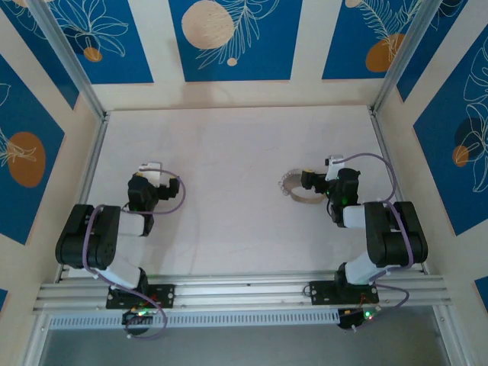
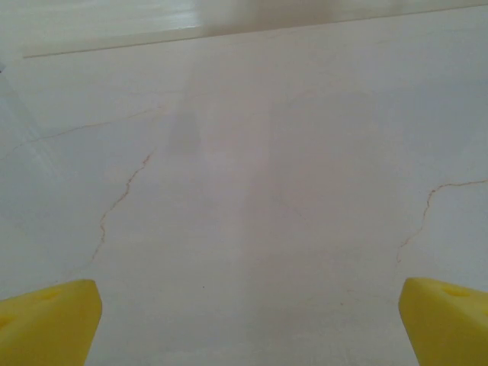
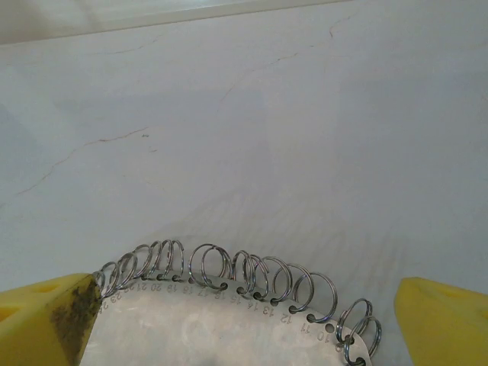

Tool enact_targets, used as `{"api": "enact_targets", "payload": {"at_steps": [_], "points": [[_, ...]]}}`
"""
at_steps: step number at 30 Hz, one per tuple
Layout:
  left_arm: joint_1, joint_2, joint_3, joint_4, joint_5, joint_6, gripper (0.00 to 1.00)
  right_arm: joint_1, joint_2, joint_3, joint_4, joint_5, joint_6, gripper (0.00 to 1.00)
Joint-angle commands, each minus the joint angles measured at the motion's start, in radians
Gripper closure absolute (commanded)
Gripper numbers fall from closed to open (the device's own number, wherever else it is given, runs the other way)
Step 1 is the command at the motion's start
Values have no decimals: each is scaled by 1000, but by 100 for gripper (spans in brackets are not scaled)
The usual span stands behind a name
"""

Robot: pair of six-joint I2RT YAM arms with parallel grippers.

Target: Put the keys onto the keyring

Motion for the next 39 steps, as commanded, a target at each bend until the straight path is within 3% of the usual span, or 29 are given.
{"api": "enact_targets", "payload": {"at_steps": [1, 28, 30, 33, 35, 39], "points": [[10, 1, 26, -21, 27, 5, 0, -4, -5, 19, 4, -15, -23, 1], [9, 0, 39, -47, 36, 8, 0, -17, -10, 18, 6, -45, -16, 2], [8, -7, 42, -53, 28, 10, 0, -5, -58, 58, -100, -4, -15, 6], [8, -76, 130, -271, 0, -1, 0, -3, -176, 160, -364, -10, 3, 7], [7, -110, 205, -426, 9, 6, 0, -18, -239, 235, -519, -41, 123, 0], [7, -185, 285, -543, 25, -37, 0, -41, -292, 330, -713, -146, 287, 1]]}}
